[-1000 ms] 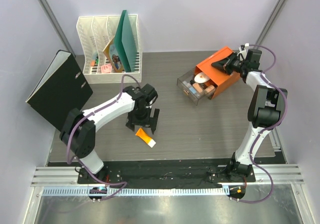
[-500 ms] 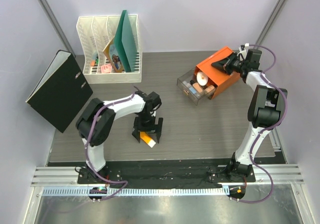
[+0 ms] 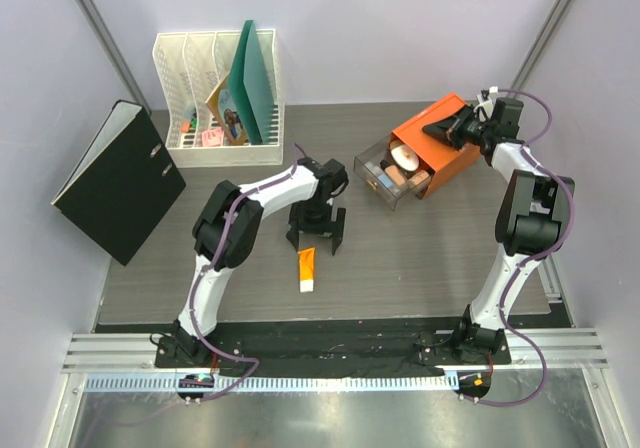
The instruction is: Organize the makeup
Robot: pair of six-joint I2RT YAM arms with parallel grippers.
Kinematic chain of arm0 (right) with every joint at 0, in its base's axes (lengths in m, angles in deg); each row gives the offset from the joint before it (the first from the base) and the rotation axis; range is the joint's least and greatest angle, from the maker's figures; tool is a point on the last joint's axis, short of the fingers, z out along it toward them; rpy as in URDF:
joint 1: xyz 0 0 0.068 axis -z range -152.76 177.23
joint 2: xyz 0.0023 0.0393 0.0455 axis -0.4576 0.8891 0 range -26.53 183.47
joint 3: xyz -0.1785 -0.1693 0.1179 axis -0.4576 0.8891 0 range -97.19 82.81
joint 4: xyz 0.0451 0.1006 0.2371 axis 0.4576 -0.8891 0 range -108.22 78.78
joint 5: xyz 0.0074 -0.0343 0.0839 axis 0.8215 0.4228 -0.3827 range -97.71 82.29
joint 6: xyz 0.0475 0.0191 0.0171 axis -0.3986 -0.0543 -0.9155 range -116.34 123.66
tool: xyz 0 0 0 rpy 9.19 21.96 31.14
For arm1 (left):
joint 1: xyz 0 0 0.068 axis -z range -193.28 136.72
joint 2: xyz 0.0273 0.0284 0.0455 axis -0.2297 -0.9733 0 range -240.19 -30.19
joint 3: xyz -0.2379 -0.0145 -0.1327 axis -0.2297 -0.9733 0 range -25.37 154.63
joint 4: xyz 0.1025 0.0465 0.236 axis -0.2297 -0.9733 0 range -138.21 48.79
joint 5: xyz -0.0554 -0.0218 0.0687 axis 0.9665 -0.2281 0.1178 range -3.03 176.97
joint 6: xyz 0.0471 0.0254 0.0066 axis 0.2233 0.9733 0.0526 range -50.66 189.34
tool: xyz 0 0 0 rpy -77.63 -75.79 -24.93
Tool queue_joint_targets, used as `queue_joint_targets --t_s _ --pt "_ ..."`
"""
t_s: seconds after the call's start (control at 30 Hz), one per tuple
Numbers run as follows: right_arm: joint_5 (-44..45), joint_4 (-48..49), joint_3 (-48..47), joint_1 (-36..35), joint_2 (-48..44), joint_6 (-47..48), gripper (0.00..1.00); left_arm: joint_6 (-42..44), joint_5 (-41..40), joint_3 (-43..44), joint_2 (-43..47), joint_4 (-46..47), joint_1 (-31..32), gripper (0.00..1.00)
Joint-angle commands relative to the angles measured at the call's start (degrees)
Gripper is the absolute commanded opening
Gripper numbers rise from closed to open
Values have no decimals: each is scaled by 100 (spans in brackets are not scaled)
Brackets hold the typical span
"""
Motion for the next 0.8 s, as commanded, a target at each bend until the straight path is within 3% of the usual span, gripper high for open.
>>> queue_joint_targets --t_s 0.0,0.43,0.57,0.67,0.7,0.77 --pt "929 -1579 652 173 1150 688 1 241 -639 488 -276 325 5 99" --pt "938 -1579 529 173 1308 652 1 66 -656 -811 568 209 14 96" --pt "929 -1580 503 173 1352 644 1 57 -420 -848 428 411 22 87" --pt "929 -1588 503 173 1352 635 1 136 -226 -699 165 491 58 65" --pt "929 -1580 503 173 1361 635 1 154 -182 -646 112 526 84 48" --pt "929 -1588 512 173 1352 635 1 233 -199 -418 -90 500 84 25"
